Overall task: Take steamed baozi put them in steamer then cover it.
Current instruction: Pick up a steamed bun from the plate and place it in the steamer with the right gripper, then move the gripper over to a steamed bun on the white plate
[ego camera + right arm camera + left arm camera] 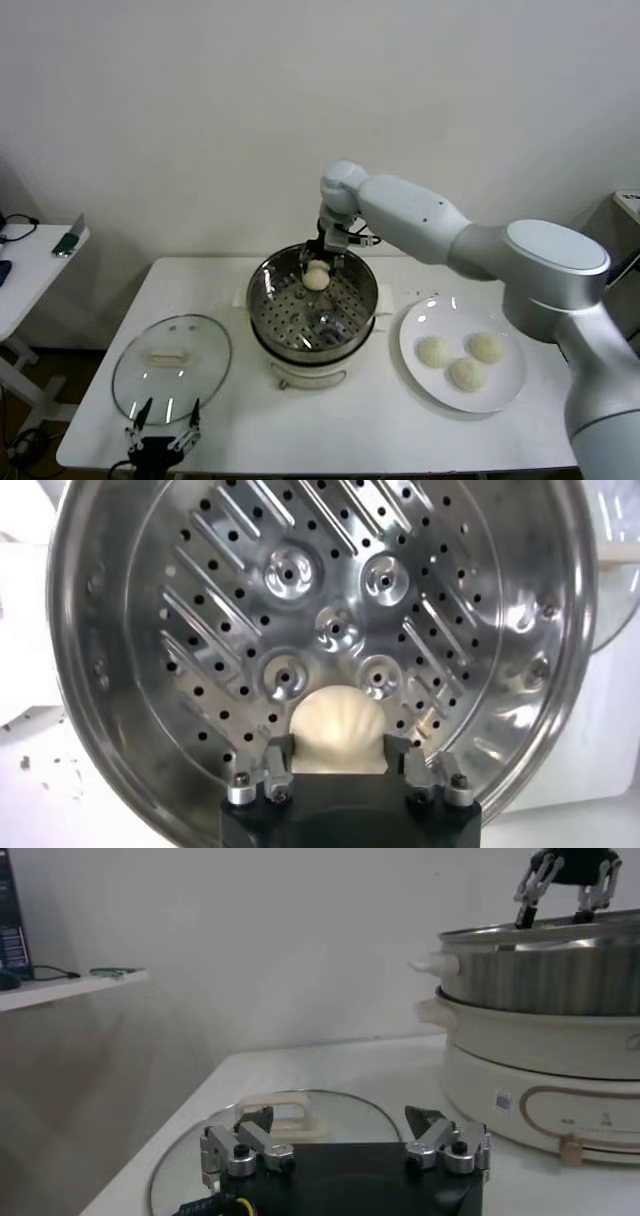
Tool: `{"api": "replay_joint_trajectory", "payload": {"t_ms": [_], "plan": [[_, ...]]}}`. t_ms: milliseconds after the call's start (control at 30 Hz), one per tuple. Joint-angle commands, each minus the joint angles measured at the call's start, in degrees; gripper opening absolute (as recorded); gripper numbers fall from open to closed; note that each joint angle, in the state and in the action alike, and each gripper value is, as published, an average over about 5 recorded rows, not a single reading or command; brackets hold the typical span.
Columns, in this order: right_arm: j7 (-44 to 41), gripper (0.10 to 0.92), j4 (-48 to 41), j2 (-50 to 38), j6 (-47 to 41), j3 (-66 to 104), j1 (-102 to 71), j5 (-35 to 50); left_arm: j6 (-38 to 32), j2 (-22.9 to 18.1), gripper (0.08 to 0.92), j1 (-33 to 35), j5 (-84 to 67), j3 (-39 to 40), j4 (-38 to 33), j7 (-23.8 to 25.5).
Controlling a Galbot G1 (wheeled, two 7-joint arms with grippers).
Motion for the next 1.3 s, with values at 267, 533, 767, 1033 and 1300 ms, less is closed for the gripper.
{"api": "replay_joint_trajectory", "payload": {"t_ms": [267,533,767,1033,1300], "plan": [[-0.1,0.822,-0.3,-0.9,2.9,0.2,2.1,3.7,0.1,-0.1,0.823,0.0,0.1,0.0,0.0,-0.4],[-6.6,0.823,15.3,-16.8,-14.0,-16.2,19.6,45.4,0.5,-0.2,0.823,-0.2,0.2,-0.3,-0.2,-0.4],[-5.6,0.823,23.6,-32.3,-35.0,-28.6,29.0,55.0,0.5,-0.1,0.823,-0.8,0.2,0.1,0.3,-0.3],[-0.1,0.823,34.8,-46.3,-47.8,-39.0,30.1,48.3,0.4,0.2,0.823,-1.5,0.2,0.2,1.1,-0.2],[6.0,0.823,47.4,-54.4,-60.1,-41.1,25.4,52.7,0.2,0.2,0.823,-2.1,0.4,0.7,2.0,-0.2]]}}
